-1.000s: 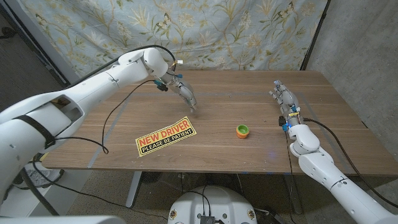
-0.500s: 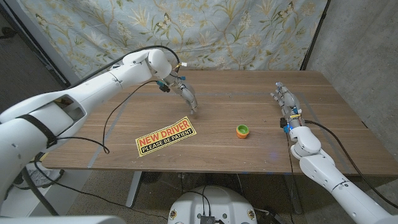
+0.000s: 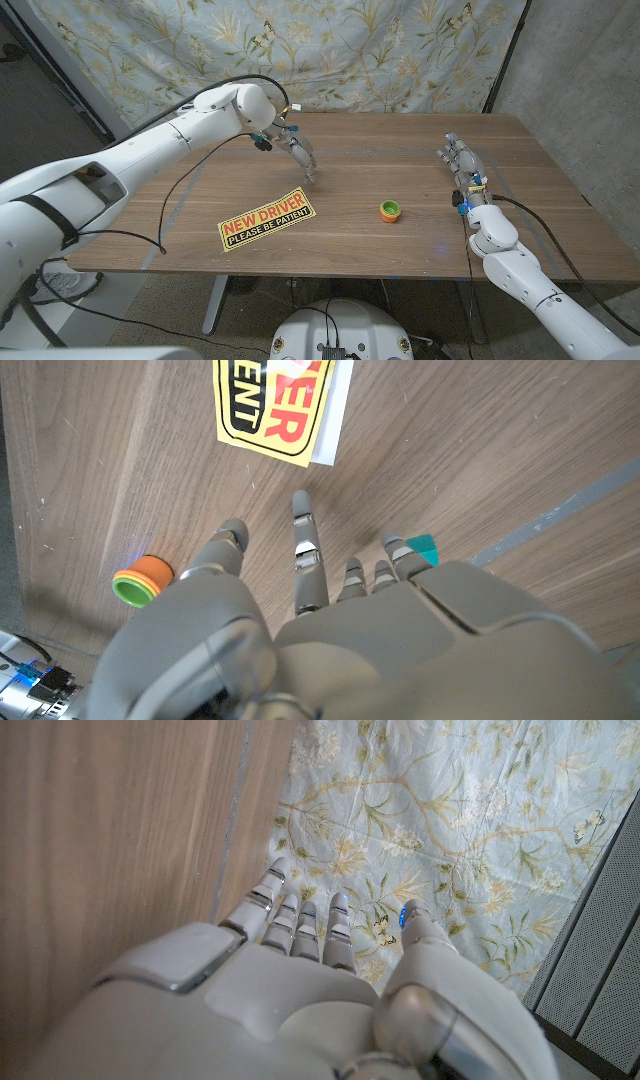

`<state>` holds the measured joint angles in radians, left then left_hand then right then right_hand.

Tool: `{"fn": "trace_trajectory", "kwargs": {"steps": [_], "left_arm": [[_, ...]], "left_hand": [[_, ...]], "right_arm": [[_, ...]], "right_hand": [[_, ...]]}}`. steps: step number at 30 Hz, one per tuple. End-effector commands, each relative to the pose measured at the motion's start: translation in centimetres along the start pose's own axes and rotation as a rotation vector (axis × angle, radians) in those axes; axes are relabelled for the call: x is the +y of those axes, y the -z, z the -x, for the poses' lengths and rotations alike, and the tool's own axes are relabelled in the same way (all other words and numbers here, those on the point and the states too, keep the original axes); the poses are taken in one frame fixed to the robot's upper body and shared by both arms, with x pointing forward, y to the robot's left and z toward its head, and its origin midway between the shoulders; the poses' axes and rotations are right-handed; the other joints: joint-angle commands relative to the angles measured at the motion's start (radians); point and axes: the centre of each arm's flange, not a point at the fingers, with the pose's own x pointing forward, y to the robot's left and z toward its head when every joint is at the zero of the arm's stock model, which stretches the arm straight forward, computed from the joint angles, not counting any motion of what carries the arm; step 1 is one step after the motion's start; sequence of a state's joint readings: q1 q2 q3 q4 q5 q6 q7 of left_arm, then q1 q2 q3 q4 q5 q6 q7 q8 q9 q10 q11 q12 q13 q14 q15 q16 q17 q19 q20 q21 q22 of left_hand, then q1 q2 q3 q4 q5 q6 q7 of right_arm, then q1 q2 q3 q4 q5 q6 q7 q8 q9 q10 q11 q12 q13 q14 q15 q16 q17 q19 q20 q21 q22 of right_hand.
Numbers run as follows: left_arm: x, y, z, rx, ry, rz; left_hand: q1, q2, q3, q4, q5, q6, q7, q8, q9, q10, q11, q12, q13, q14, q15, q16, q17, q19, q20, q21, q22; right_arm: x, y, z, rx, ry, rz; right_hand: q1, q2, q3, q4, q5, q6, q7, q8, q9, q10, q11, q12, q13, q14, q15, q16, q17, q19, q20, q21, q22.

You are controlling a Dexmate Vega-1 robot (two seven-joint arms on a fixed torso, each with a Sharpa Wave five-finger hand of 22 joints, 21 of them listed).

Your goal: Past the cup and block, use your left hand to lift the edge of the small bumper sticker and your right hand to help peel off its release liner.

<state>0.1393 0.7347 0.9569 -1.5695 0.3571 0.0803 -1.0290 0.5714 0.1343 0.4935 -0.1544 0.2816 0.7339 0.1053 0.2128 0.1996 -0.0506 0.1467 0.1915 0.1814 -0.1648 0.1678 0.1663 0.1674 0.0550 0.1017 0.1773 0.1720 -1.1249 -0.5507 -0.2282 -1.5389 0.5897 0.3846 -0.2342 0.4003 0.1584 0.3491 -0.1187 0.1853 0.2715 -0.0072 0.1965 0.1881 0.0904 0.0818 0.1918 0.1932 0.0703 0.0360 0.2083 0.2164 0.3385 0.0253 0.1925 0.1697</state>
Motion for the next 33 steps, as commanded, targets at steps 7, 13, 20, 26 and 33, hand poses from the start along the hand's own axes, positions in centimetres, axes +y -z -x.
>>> {"fn": "trace_trajectory", "kwargs": {"steps": [7,13,20,26,33], "left_arm": [[-1.4,-1.0,-0.5,0.03,-0.032,-0.083],[-1.4,-1.4,-0.8,0.029,-0.029,-0.102],[-1.5,-1.7,-1.0,0.044,-0.015,-0.13],[-1.6,-1.8,-1.1,0.056,0.0,-0.139],[-1.6,-2.0,-1.5,0.063,0.021,-0.142]], "left_hand": [[0.007,0.007,0.006,-0.006,0.009,-0.018,-0.006,-0.009,0.003,-0.012,-0.003,-0.001,0.002,-0.001,-0.001,0.008,0.003,-0.003,0.001,0.008,0.0],[0.01,0.007,0.007,-0.006,0.01,-0.021,-0.007,-0.01,0.003,-0.014,-0.005,0.0,0.002,0.001,-0.002,0.009,0.003,-0.002,0.0,0.009,0.0],[0.012,0.007,0.008,-0.007,0.011,-0.016,-0.007,-0.009,0.002,-0.013,-0.011,0.001,0.002,0.003,-0.005,0.01,0.003,-0.001,-0.002,0.01,0.0],[0.015,0.007,0.009,-0.007,0.013,0.0,-0.009,-0.004,0.002,-0.008,-0.013,0.004,0.001,0.006,-0.006,0.012,0.003,0.003,-0.003,0.013,0.0],[0.017,0.008,0.009,-0.007,0.015,0.009,-0.009,-0.002,0.002,-0.004,-0.015,0.006,0.001,0.01,-0.007,0.013,0.003,0.006,-0.005,0.014,0.001]], "right_arm": [[-0.1,0.8,0.6,0.011,0.007,-0.019],[-0.3,0.9,0.7,0.012,0.015,-0.021],[-0.6,1.1,0.8,0.012,0.025,-0.03],[-0.8,1.3,0.8,0.017,0.03,-0.037],[-1.0,1.5,0.9,0.021,0.036,-0.038]], "right_hand": [[0.01,-0.001,0.001,-0.004,0.005,0.001,-0.004,-0.002,0.006,-0.005,0.004,0.005,0.005,0.002,0.008,0.008,0.001,0.002,0.006,0.004,0.004],[0.01,-0.001,0.001,-0.005,0.005,0.001,-0.004,-0.002,0.006,-0.005,0.004,0.005,0.005,0.002,0.008,0.008,0.001,0.002,0.006,0.004,0.004],[0.011,-0.001,0.002,-0.005,0.005,0.001,-0.005,-0.002,0.006,-0.006,0.003,0.006,0.005,0.002,0.008,0.009,0.001,0.003,0.005,0.004,0.004],[0.01,0.0,0.002,-0.006,0.005,0.002,-0.005,-0.002,0.006,-0.007,0.004,0.006,0.005,0.003,0.009,0.01,0.001,0.003,0.006,0.005,0.004],[0.011,0.0,0.002,-0.006,0.005,0.002,-0.005,-0.002,0.006,-0.006,0.004,0.006,0.005,0.004,0.009,0.01,0.001,0.004,0.006,0.005,0.004]]}}
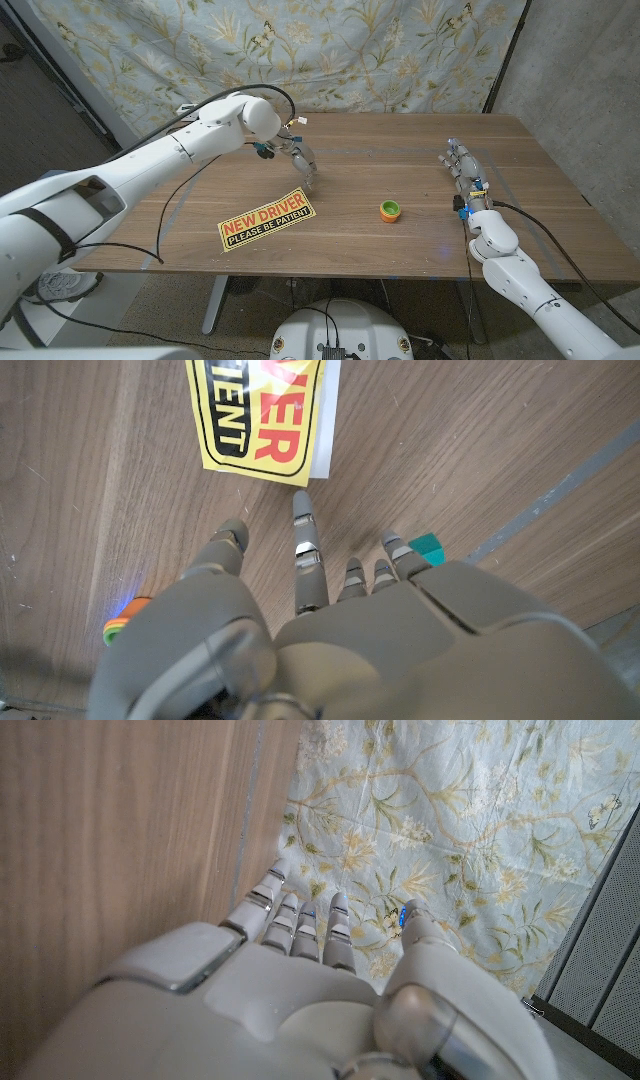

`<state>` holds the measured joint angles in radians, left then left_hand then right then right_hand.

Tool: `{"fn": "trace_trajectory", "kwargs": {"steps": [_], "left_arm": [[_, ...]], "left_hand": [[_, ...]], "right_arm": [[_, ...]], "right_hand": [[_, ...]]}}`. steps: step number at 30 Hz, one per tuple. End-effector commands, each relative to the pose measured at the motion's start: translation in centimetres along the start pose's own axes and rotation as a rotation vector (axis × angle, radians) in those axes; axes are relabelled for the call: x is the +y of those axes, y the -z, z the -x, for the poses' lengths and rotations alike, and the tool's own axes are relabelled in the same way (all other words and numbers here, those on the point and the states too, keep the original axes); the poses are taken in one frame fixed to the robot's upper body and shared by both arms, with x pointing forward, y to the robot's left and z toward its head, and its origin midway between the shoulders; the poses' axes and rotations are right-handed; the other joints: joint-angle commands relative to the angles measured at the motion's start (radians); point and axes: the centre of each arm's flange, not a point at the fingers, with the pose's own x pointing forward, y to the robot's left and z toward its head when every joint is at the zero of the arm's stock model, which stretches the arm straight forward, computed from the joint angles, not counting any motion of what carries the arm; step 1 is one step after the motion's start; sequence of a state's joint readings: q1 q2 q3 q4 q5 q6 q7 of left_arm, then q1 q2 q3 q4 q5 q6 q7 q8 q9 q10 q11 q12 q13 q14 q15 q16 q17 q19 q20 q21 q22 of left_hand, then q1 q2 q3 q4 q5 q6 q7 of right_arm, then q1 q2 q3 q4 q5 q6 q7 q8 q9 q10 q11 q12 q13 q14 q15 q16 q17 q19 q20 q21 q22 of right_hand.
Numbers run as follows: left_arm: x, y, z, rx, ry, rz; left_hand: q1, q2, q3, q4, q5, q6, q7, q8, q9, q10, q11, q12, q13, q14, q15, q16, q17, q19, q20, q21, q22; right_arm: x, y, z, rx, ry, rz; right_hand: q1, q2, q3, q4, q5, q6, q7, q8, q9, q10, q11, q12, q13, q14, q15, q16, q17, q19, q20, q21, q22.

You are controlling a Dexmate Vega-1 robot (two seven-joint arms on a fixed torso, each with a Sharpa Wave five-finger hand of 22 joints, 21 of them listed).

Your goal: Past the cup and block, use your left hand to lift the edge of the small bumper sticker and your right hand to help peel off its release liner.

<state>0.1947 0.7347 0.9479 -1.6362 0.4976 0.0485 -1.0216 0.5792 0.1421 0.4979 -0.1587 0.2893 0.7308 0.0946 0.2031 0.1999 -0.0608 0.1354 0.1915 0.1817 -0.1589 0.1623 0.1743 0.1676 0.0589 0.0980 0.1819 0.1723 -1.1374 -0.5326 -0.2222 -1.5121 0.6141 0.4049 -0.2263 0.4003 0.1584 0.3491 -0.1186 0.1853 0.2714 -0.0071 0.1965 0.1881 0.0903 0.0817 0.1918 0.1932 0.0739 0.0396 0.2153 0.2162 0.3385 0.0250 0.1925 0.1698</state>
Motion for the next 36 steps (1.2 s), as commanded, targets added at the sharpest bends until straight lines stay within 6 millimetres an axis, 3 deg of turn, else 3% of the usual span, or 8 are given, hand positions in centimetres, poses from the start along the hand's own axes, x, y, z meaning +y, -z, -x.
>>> {"fn": "trace_trajectory", "kwargs": {"steps": [1,36], "left_arm": [[-0.1,-0.4,-0.5,0.013,0.032,-0.019],[-0.2,-1.0,1.4,0.021,-0.001,-0.08]], "left_hand": [[0.01,0.0,0.004,-0.003,0.007,0.021,0.003,0.01,0.001,0.009,-0.008,0.007,0.001,0.006,-0.001,0.005,0.003,0.005,-0.002,0.01,0.0],[0.032,0.006,0.01,-0.004,0.019,0.171,0.0,0.044,0.005,0.091,-0.038,0.027,-0.001,0.088,-0.032,0.015,0.002,0.072,-0.025,0.027,0.002]], "right_arm": [[-0.4,0.3,0.1,0.007,0.012,-0.008],[-0.2,0.9,0.4,0.018,0.042,-0.018]], "right_hand": [[0.011,0.0,0.002,-0.007,0.005,0.002,-0.005,-0.002,0.006,-0.007,0.004,0.006,0.005,-0.001,0.004,0.003,0.002,0.004,0.006,0.005,0.004],[0.012,0.001,0.005,-0.009,0.005,0.0,-0.004,-0.002,0.006,-0.007,0.004,0.008,0.005,0.0,0.004,0.004,0.002,0.006,0.006,0.005,0.004]]}}
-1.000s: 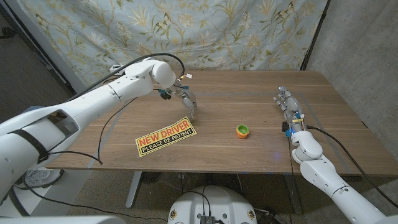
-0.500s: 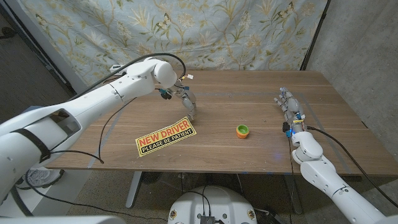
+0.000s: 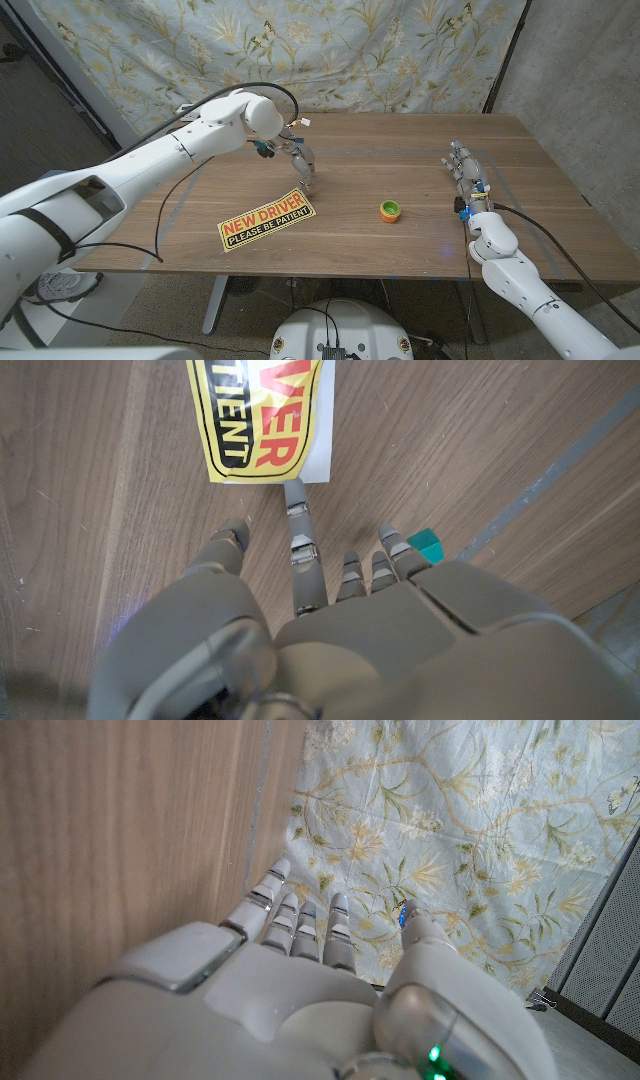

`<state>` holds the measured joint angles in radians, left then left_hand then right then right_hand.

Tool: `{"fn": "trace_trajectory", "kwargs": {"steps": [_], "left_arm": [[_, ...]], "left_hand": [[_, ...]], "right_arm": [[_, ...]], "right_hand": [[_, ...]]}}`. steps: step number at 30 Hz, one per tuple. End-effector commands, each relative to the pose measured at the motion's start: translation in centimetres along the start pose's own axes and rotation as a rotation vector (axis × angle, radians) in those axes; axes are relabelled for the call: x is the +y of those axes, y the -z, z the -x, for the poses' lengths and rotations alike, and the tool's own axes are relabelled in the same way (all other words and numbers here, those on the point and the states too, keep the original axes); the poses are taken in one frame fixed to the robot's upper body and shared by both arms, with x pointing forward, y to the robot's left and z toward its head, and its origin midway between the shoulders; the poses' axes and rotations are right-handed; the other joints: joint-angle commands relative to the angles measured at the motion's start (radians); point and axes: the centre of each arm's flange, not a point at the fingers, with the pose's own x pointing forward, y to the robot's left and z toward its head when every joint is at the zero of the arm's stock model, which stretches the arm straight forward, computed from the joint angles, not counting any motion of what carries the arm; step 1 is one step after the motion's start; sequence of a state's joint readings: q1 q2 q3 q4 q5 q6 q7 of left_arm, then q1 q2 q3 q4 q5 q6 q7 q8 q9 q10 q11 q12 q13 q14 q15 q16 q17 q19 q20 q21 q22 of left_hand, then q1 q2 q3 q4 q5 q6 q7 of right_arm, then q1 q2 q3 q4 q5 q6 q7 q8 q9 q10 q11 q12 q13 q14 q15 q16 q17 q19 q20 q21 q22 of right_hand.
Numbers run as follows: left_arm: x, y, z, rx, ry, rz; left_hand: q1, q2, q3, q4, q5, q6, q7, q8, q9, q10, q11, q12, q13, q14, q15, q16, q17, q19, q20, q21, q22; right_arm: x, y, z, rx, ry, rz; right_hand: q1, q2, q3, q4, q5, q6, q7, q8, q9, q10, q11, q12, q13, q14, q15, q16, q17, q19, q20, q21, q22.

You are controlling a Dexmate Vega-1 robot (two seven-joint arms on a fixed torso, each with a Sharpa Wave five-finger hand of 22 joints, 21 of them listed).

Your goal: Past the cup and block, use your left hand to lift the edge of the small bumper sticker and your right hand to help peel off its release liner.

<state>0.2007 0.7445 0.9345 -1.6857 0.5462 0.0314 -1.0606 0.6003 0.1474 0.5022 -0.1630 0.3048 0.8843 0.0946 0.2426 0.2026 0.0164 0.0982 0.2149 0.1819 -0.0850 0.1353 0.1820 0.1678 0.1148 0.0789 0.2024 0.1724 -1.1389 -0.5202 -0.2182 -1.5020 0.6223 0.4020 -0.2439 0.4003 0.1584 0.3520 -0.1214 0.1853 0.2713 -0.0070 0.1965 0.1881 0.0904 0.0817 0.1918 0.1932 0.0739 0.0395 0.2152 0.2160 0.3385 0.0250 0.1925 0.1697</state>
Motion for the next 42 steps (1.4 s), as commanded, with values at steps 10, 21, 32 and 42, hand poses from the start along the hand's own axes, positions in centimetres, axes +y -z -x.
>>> {"fn": "trace_trajectory", "kwargs": {"steps": [10,21,32,42], "left_arm": [[-0.8,-0.6,0.2,0.011,-0.003,-0.055],[-0.7,-1.1,0.0,0.017,0.033,-0.091],[-0.3,-1.5,0.5,0.003,0.006,-0.089],[0.0,-2.1,1.2,-0.028,-0.022,-0.065]], "left_hand": [[0.048,-0.011,0.014,-0.015,0.004,-0.001,0.002,-0.013,0.007,0.032,-0.011,0.0,0.0,0.055,-0.027,0.006,0.002,0.059,-0.023,0.011,0.001],[0.079,-0.03,0.012,-0.018,-0.002,-0.068,0.024,-0.035,0.018,0.013,-0.003,-0.011,0.001,0.046,-0.023,-0.003,0.003,0.051,-0.018,0.0,0.001],[0.1,-0.035,0.011,-0.016,-0.006,-0.04,0.03,-0.019,0.028,0.035,-0.001,-0.004,0.002,0.07,-0.019,0.004,0.003,0.07,-0.015,0.004,0.002],[0.137,-0.042,0.01,-0.016,-0.013,0.02,0.029,0.01,0.045,0.092,-0.011,0.01,0.002,0.125,-0.028,0.012,0.003,0.114,-0.017,0.013,0.003]], "right_arm": [[0.2,1.1,0.8,0.017,0.026,-0.019],[0.2,1.5,1.3,0.02,0.042,-0.031],[0.0,1.2,1.2,0.009,0.046,-0.031],[-0.2,0.9,1.0,-0.004,0.05,-0.032]], "right_hand": [[0.012,0.002,0.003,-0.006,0.006,0.002,-0.004,-0.002,0.006,-0.005,0.004,0.009,0.005,0.005,0.001,0.007,0.002,0.01,0.006,0.006,0.004],[0.011,0.002,0.003,-0.005,0.005,-0.002,-0.007,-0.003,0.006,-0.005,0.003,0.009,0.005,0.007,0.005,0.008,0.003,0.013,0.006,0.007,0.004],[0.01,0.003,0.003,-0.005,0.005,-0.003,-0.008,-0.003,0.006,-0.006,0.005,0.009,0.005,0.007,0.006,0.009,0.004,0.014,0.011,0.007,0.004],[0.01,0.003,0.004,-0.005,0.005,-0.003,-0.008,-0.003,0.006,-0.007,0.002,0.008,0.005,0.007,0.006,0.009,0.005,0.014,0.013,0.006,0.004]]}}
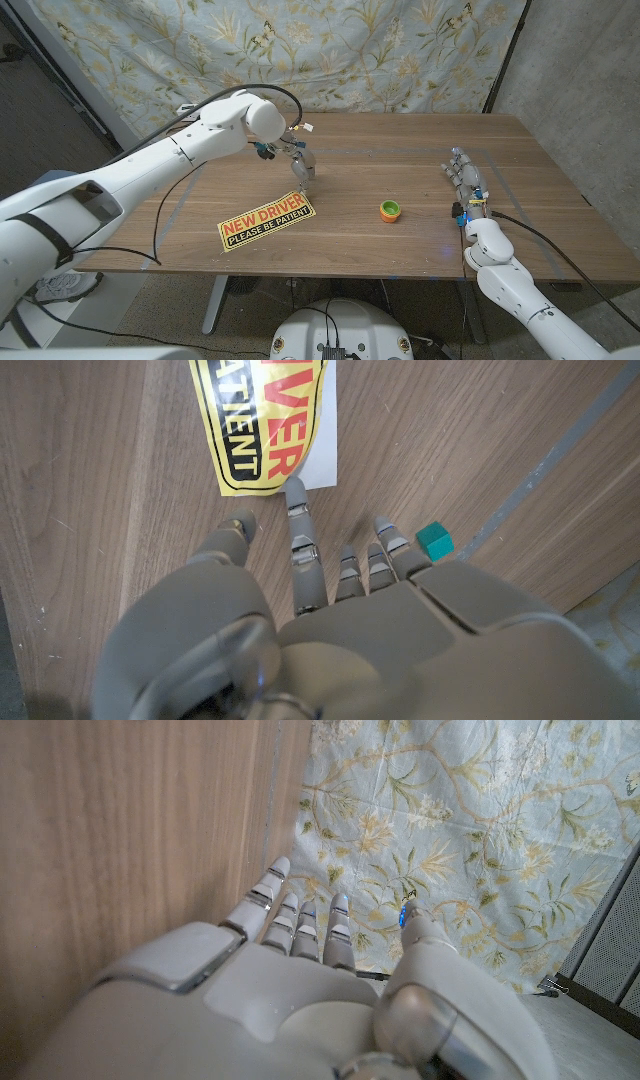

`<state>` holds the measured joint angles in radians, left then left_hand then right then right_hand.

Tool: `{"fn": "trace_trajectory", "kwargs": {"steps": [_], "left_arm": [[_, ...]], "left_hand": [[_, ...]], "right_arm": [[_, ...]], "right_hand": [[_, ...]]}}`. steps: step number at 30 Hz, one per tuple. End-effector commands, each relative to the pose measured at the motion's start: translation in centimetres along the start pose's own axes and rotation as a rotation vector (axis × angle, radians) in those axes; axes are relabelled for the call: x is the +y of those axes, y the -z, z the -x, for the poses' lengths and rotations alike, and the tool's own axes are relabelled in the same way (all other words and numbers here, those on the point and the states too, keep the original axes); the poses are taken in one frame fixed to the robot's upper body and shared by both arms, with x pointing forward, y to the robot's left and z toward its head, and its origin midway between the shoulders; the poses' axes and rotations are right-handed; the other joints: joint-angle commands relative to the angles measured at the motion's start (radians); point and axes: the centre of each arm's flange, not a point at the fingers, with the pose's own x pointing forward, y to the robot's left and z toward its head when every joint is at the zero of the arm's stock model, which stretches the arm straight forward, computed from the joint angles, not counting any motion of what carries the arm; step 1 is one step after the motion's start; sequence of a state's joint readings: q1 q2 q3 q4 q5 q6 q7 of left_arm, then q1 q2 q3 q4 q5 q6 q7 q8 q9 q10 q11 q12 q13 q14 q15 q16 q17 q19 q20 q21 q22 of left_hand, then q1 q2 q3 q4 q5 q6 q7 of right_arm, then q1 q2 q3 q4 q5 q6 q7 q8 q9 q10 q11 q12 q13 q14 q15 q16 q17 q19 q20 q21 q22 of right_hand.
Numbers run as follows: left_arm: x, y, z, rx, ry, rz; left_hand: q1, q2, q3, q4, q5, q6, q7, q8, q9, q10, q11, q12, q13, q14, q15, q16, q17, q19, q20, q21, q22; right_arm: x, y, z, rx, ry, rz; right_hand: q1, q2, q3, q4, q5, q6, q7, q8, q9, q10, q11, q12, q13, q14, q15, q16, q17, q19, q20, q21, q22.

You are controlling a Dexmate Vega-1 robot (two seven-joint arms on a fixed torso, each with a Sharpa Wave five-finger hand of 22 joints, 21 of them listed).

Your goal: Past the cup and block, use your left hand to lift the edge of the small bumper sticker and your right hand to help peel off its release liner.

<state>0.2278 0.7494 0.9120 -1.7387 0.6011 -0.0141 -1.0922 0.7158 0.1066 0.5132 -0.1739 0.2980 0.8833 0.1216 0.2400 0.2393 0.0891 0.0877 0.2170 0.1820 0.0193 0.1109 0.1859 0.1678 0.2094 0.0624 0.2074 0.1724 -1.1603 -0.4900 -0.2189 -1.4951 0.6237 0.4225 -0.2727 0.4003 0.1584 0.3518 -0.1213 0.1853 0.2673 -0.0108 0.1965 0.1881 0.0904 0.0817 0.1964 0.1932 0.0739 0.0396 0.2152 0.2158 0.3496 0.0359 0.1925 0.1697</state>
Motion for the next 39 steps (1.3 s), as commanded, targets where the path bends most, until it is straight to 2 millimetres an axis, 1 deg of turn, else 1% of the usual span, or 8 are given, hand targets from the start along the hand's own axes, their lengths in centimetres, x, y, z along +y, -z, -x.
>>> {"fn": "trace_trajectory", "kwargs": {"steps": [1,6,13,17,20,29,31,39], "left_arm": [[0.2,-0.9,0.7,-0.032,-0.031,0.022],[-0.5,-1.2,0.5,-0.037,-0.017,0.032],[-1.0,-1.6,0.7,-0.035,-0.036,0.036],[-0.8,-1.4,1.2,0.015,-0.075,0.001],[-0.6,-0.9,1.5,0.026,-0.086,0.021],[-0.2,-0.6,2.0,0.07,-0.126,0.006],[-0.4,-0.4,2.0,0.076,-0.129,0.012],[-1.3,-0.2,1.5,0.086,-0.16,0.013]], "left_hand": [[0.024,-0.002,-0.001,-0.005,-0.007,0.028,0.001,0.015,0.009,0.021,-0.001,0.007,0.002,0.022,-0.004,0.007,0.003,0.021,-0.001,0.008,0.003],[0.036,-0.005,-0.003,-0.005,-0.009,0.054,-0.009,0.026,0.014,0.036,-0.003,0.009,0.002,0.036,-0.011,0.007,0.003,0.03,-0.001,0.008,0.003],[0.043,-0.004,-0.004,-0.003,-0.011,0.055,-0.012,0.026,0.018,0.042,-0.008,0.009,0.002,0.039,-0.011,0.005,0.003,0.035,-0.002,0.008,0.004],[0.052,-0.009,-0.013,0.003,-0.017,-0.023,-0.006,-0.005,0.027,0.029,0.002,-0.002,0.003,0.038,-0.009,-0.003,0.003,0.032,-0.002,0.003,0.005],[0.053,-0.01,-0.017,0.005,-0.019,-0.042,-0.004,-0.013,0.03,0.024,0.007,-0.006,0.004,0.032,-0.004,-0.006,0.003,0.028,-0.001,0.0,0.005],[0.056,-0.01,-0.027,0.01,-0.024,-0.11,-0.018,-0.043,0.026,-0.002,0.021,-0.017,0.005,0.01,0.012,-0.011,0.004,0.005,0.009,-0.01,0.006],[0.057,-0.011,-0.033,0.011,-0.026,-0.158,-0.02,-0.059,0.02,-0.014,0.026,-0.02,0.005,0.0,0.014,-0.011,0.004,-0.002,0.009,-0.011,0.006],[0.043,-0.01,-0.05,0.022,-0.031,-0.243,-0.017,-0.071,0.003,-0.068,0.04,-0.032,0.005,-0.036,0.028,-0.014,0.005,-0.033,0.016,-0.017,0.007]], "right_arm": [[-0.3,-0.3,-0.1,-0.016,0.009,-0.003],[-0.5,-0.2,0.3,-0.017,0.018,-0.007],[-0.8,0.1,1.0,-0.008,0.024,-0.012],[-0.7,0.2,1.2,-0.01,0.019,-0.014],[-0.6,0.2,1.2,-0.009,0.012,-0.014],[-0.6,0.0,1.2,-0.011,0.007,-0.008],[-0.7,0.1,1.3,-0.011,0.009,-0.01],[-0.8,0.3,1.5,-0.007,0.011,-0.01]], "right_hand": [[0.01,0.003,0.004,-0.005,0.005,0.001,-0.005,-0.003,0.006,-0.007,0.002,0.004,0.005,0.007,0.007,0.009,0.005,0.003,0.002,0.006,0.004],[0.01,0.003,0.004,-0.005,0.005,0.001,-0.005,-0.003,0.006,-0.007,0.001,0.004,0.005,0.007,0.006,0.009,0.005,0.002,0.003,0.006,0.004],[0.009,0.003,0.004,-0.004,0.005,0.001,-0.004,-0.003,0.006,-0.007,0.003,0.004,0.006,0.007,0.005,0.01,0.006,0.003,0.003,0.006,0.004],[0.009,0.003,0.004,-0.004,0.005,0.001,-0.005,-0.003,0.006,-0.006,0.004,0.004,0.006,0.007,0.005,0.01,0.006,0.003,0.003,0.006,0.004],[0.009,0.003,0.004,-0.004,0.005,0.0,-0.005,-0.003,0.006,-0.006,0.004,0.005,0.006,0.008,0.006,0.01,0.006,0.003,0.003,0.006,0.004],[0.009,0.003,0.005,-0.005,0.005,0.0,-0.006,-0.003,0.006,-0.007,0.003,0.004,0.006,0.007,0.005,0.01,0.006,0.003,0.004,0.005,0.004],[0.01,0.003,0.005,-0.005,0.005,0.0,-0.006,-0.003,0.006,-0.007,0.003,0.005,0.006,0.007,0.005,0.01,0.006,0.002,0.004,0.005,0.004],[0.01,0.003,0.005,-0.005,0.005,0.0,-0.006,-0.003,0.006,-0.006,0.004,0.005,0.006,0.007,0.005,0.01,0.006,0.004,0.003,0.006,0.004]]}}
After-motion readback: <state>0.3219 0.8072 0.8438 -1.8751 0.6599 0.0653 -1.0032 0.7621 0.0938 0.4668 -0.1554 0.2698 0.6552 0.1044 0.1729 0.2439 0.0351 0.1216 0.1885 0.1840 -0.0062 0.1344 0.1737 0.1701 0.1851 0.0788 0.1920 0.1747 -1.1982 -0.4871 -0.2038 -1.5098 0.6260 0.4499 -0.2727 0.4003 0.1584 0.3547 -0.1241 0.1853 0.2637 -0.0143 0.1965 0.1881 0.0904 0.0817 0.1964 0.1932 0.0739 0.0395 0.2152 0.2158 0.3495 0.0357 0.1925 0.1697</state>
